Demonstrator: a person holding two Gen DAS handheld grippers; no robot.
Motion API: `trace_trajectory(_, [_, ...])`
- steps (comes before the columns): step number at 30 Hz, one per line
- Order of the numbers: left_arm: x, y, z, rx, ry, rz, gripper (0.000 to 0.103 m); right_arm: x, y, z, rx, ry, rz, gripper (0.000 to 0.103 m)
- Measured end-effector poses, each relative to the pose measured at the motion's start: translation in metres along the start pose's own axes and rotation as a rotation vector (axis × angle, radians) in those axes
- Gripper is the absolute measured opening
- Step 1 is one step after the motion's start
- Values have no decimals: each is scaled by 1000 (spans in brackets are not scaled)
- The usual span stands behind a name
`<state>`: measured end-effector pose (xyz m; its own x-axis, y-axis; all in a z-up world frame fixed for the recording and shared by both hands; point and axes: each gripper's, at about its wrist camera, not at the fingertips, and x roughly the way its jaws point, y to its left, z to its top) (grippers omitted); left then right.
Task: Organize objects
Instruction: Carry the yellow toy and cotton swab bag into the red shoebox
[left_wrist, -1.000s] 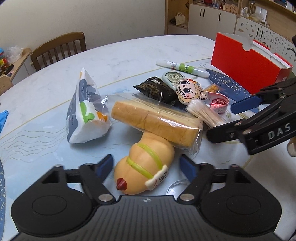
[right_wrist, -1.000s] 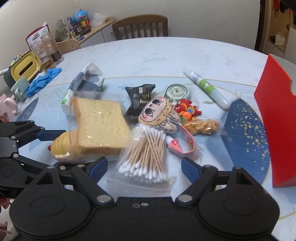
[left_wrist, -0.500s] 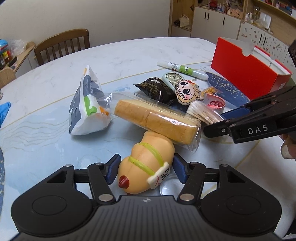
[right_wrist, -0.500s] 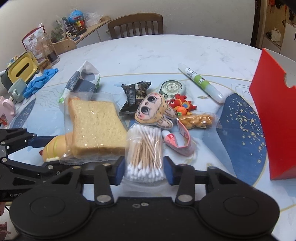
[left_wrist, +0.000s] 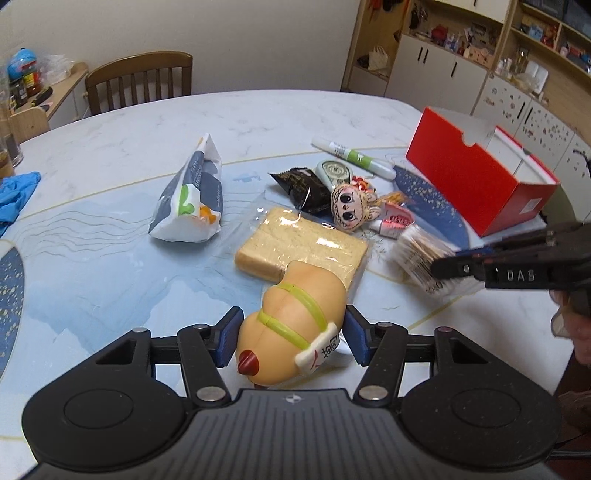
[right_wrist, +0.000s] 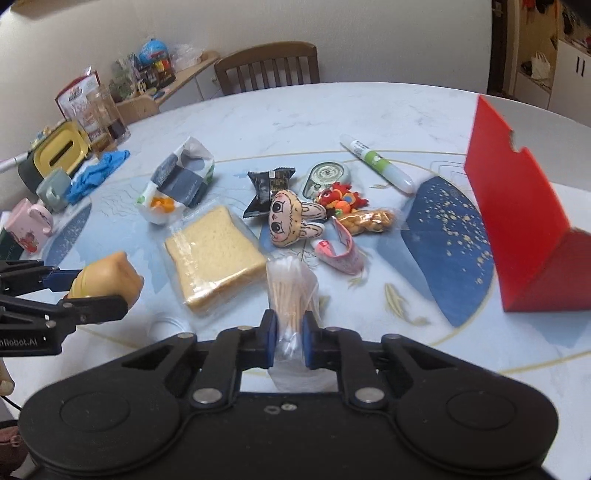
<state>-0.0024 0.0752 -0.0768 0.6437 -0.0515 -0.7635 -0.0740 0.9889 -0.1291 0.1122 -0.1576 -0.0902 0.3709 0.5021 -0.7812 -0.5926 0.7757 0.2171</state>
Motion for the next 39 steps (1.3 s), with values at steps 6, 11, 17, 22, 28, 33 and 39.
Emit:
trace_trajectory(6, [-15, -16, 13, 18, -24, -6, 57, -37, -12, 4, 23, -55, -8, 13])
trace_trajectory(11, [-19, -35, 31, 40, -40, -23, 57, -70, -33, 18, 53, -114, -19, 13])
trace_trajectory(17, [-14, -74, 64, 96, -62, -64, 57, -101, -71, 36, 93, -182, -54, 13])
trace_trajectory(22, [-1, -120, 93, 150, -82, -101, 57, -112, -109, 46, 123, -207, -80, 13])
trace_trajectory(28, [25, -179, 125, 223, -96, -132, 57, -119, -154, 56, 131, -232, -116, 13])
trace_trajectory(33, [53, -222, 150, 265, -86, -141, 57, -120, -191, 60, 142, -235, -139, 13])
trace_trajectory(39, [89, -259, 177, 271, -48, -153, 57, -116, -227, 63, 169, -228, -159, 13])
